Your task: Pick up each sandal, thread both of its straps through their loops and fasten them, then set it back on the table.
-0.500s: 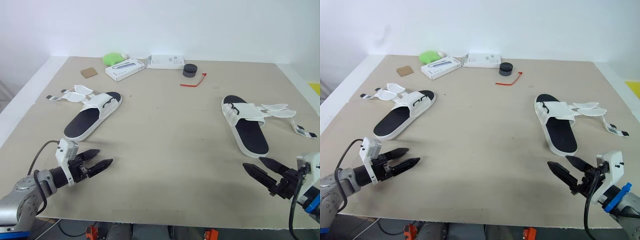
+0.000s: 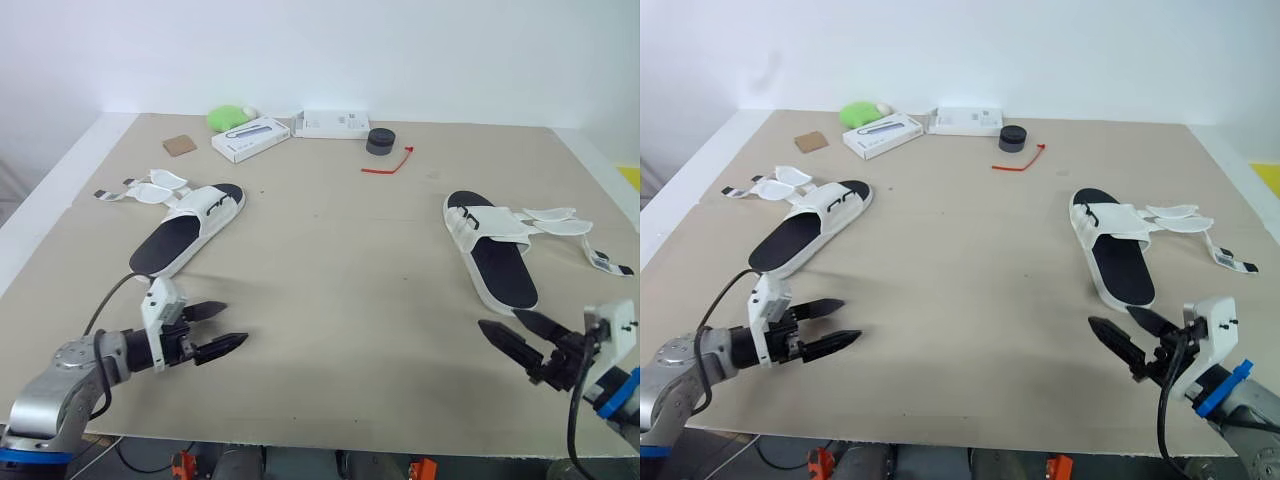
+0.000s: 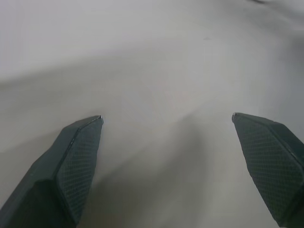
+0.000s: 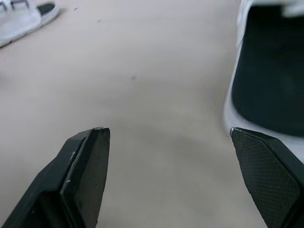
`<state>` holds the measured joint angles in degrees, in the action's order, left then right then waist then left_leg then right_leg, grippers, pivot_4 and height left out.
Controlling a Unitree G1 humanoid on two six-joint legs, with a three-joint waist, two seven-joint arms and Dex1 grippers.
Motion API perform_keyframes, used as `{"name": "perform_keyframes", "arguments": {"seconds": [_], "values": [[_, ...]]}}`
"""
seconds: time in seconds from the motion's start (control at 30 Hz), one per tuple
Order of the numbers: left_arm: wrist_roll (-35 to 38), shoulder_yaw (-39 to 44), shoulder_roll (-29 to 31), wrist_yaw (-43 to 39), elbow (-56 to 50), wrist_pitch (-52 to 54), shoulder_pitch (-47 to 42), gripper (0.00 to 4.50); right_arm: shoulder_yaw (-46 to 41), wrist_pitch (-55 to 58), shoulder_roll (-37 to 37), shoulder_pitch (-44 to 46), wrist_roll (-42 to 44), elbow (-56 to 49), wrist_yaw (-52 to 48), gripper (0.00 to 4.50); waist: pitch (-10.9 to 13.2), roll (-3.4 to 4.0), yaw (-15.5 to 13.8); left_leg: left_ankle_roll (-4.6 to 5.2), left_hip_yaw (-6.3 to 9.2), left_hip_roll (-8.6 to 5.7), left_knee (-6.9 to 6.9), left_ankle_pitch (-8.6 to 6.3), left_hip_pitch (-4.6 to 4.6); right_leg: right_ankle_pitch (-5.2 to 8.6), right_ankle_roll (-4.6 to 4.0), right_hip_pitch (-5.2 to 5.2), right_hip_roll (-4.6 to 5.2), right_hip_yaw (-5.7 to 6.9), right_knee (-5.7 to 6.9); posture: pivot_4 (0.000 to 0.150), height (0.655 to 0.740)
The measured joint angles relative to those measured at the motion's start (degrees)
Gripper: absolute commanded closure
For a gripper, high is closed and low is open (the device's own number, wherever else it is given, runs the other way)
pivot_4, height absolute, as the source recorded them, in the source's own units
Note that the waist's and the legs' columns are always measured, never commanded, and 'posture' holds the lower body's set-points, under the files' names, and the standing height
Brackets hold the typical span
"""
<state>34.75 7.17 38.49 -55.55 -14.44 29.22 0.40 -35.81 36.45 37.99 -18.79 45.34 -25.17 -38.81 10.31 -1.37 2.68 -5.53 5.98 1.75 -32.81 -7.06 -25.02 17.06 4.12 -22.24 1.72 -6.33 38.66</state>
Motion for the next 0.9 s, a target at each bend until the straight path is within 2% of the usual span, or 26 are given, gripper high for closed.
{"name": "perform_keyframes", "arguments": {"seconds": [0.1,0.13,0.33,0.47,0.67,0.9], "values": [[1.61,-1.69,-1.37,-1.33,-2.71,-0.08,-6.22,0.00,3.40,0.81,0.64,7.06,-4.26,-0.04,6.74,0.16,0.08,-0.12,0.00,0.03,0.00,0.05,-0.27,0.02,-0.08,-0.18,0.04,-0.01,-0.08,0.00,0.01,0.150,0.7400],[3.09,-2.54,-1.61,-2.32,-4.73,-0.11,-10.68,0.00,5.94,1.88,0.58,12.55,-6.10,0.22,11.16,0.16,0.10,-0.10,0.08,0.03,0.00,0.07,-0.45,0.02,-0.11,-0.29,0.06,0.01,-0.10,0.00,0.02,0.150,0.7400],[5.00,-5.57,-2.45,-4.85,-6.03,0.73,-16.14,0.00,16.26,6.76,-0.61,27.57,-12.45,5.09,21.19,0.16,0.08,-0.06,0.10,0.10,0.00,0.09,-0.47,0.00,-0.12,-0.29,0.10,0.05,-0.20,-0.05,0.02,0.150,0.7400],[5.13,-6.61,-4.64,-4.36,-4.01,0.75,-19.00,0.00,20.85,7.21,-1.78,33.48,-16.70,11.56,22.97,0.16,0.08,-0.07,-0.03,0.15,0.04,0.04,-0.48,-0.03,-0.17,-0.37,0.42,0.10,-0.21,-0.08,0.02,0.150,0.7400],[3.03,-7.48,-9.94,-0.31,0.16,-0.17,-23.93,0.00,25.21,4.02,-3.34,39.55,-23.74,23.73,23.61,0.16,0.09,-0.06,0.05,0.17,0.07,0.04,-0.52,-0.03,-0.15,-0.43,0.48,0.13,-0.24,-0.08,0.03,0.150,0.7400],[-2.94,-9.94,-13.72,3.76,5.02,-3.06,-25.99,0.00,22.76,2.17,-4.34,44.16,-24.12,26.83,22.59,0.16,0.10,-0.03,0.09,0.19,0.08,0.04,-0.55,-0.02,-0.16,-0.48,0.49,0.13,-0.25,-0.09,0.04,0.150,0.7400]]}}
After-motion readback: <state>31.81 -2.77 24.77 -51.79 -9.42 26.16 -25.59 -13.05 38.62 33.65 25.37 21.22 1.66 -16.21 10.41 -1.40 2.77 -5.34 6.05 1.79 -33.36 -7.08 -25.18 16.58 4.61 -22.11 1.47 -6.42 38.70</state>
